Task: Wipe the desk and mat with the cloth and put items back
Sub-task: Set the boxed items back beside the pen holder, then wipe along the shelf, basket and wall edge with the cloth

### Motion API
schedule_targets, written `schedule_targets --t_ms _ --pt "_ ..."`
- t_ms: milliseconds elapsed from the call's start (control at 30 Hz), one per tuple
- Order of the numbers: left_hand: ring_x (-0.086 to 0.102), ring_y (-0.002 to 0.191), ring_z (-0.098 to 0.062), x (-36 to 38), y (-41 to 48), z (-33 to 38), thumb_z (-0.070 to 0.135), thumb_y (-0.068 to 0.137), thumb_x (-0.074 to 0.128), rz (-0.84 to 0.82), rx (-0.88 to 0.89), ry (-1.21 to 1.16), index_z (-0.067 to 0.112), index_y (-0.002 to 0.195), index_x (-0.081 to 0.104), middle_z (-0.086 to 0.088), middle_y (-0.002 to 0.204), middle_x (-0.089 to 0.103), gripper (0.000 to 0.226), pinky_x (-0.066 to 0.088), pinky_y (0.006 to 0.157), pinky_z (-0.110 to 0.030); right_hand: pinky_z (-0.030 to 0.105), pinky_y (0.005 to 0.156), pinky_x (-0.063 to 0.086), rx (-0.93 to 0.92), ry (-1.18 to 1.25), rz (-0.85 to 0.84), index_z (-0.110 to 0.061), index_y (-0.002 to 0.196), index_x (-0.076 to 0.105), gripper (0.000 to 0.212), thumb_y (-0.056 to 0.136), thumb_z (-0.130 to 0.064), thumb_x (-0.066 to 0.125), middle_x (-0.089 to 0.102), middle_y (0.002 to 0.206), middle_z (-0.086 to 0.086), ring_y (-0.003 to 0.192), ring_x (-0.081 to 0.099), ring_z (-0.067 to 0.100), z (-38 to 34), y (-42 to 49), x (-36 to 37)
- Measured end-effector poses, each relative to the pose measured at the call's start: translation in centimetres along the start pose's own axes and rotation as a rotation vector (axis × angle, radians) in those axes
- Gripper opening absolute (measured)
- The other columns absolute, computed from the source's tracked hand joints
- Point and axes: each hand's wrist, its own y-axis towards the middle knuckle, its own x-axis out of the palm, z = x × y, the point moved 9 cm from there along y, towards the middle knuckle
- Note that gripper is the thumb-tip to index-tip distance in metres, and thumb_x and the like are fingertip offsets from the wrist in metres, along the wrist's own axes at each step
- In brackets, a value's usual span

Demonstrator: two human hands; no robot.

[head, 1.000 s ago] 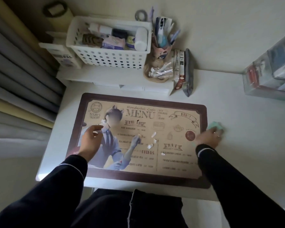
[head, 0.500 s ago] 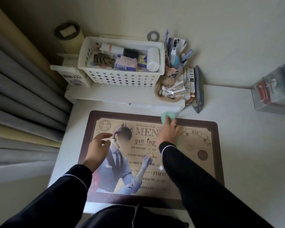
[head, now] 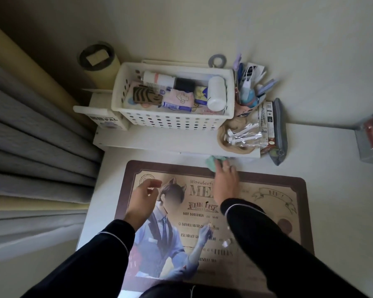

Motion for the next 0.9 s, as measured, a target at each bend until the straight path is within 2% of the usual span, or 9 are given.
schedule_targets --t_ms 167,233,333,467,567,633,700,833,900 --pt "0.060 0.071 -0.001 3.3 0.3 1.8 -0.001 0.091 0.052 -0.109 0.040 -0.055 0.022 0.094 0.065 0.007 0.096 0.065 0.027 0.043 0.051 -0.012 0.042 0.090 0.039 -0.321 0.098 -0.229 -0.030 0.148 0.024 0.072 0.086 -0.005 0.051 0.035 0.145 0.004 0.113 0.040 0.031 -11.8 -2.5 3.8" --pt "0.060 0.077 -0.006 2.5 0.5 2.2 -0.002 0.090 0.051 -0.041 0.059 -0.043 0.024 0.091 0.065 0.008 0.096 0.063 0.030 0.044 0.058 -0.013 0.043 0.094 0.034 -0.459 0.074 -0.368 -0.030 0.147 0.027 0.065 0.089 -0.020 0.056 0.033 0.146 0.004 0.118 0.036 0.032 -14.3 -2.6 4.6" --pt "0.060 0.083 -0.011 1.0 0.7 1.8 -0.003 0.089 0.048 0.047 0.029 -0.049 0.021 0.093 0.065 0.006 0.096 0.065 0.030 0.042 0.064 -0.007 0.041 0.101 0.032 -0.560 0.048 -0.311 -0.041 0.143 0.033 0.057 0.092 -0.027 0.052 0.037 0.148 0.001 0.124 0.035 0.028 -12.8 -2.0 3.3" --pt "0.059 0.082 -0.007 1.5 0.6 2.1 -0.004 0.088 0.048 0.038 0.030 -0.053 0.017 0.095 0.065 0.006 0.095 0.065 0.028 0.041 0.062 -0.003 0.045 0.105 0.038 -0.313 0.089 -0.170 -0.050 0.139 0.034 0.058 0.088 -0.023 0.028 0.037 0.147 -0.005 0.129 0.035 0.028 -1.2 0.0 0.5" --pt "0.059 0.075 -0.008 3.4 0.5 3.1 -0.003 0.090 0.048 0.000 0.047 -0.133 0.016 0.093 0.066 0.003 0.093 0.065 0.026 0.043 0.053 -0.006 0.043 0.103 0.040 -0.038 0.065 -0.061 -0.037 0.140 0.041 0.063 0.088 -0.003 0.046 0.043 0.141 0.001 0.122 0.040 0.027 6.7 0.5 -1.6" --pt "0.057 0.069 -0.011 5.4 0.6 3.6 -0.003 0.091 0.046 -0.052 0.003 -0.212 0.016 0.092 0.065 0.000 0.093 0.064 0.028 0.046 0.048 -0.016 0.041 0.100 0.042 0.068 0.043 -0.048 -0.030 0.140 0.043 0.063 0.085 -0.003 0.056 0.047 0.136 0.004 0.116 0.044 0.025 8.2 -0.3 -1.9" --pt "0.057 0.070 -0.014 7.3 0.7 4.8 -0.001 0.090 0.045 -0.087 0.016 -0.194 0.022 0.091 0.065 0.005 0.091 0.065 0.030 0.046 0.051 -0.025 0.039 0.101 0.042 0.039 0.054 -0.071 -0.027 0.142 0.041 0.062 0.086 -0.006 0.057 0.046 0.138 0.003 0.115 0.045 0.024 6.7 -1.6 -1.4" --pt "0.063 0.085 -0.011 9.5 1.3 9.1 0.011 0.092 0.049 -0.096 0.164 -0.094 0.019 0.107 0.060 0.007 0.094 0.066 0.020 0.046 0.067 -0.014 0.035 0.108 0.030 -0.337 0.199 -0.255 -0.026 0.141 0.045 0.051 0.093 -0.010 0.048 0.050 0.138 0.000 0.125 0.042 0.023 -0.1 -3.8 -0.5" --pt "0.064 0.086 -0.014 9.7 2.2 10.6 0.022 0.094 0.049 -0.054 0.135 -0.096 0.020 0.121 0.052 0.006 0.099 0.064 0.027 0.048 0.069 -0.020 0.025 0.106 0.033 -0.288 0.424 -0.277 -0.019 0.139 0.048 0.047 0.092 -0.012 0.051 0.055 0.134 0.000 0.126 0.045 0.017 -0.4 -3.3 -1.9"
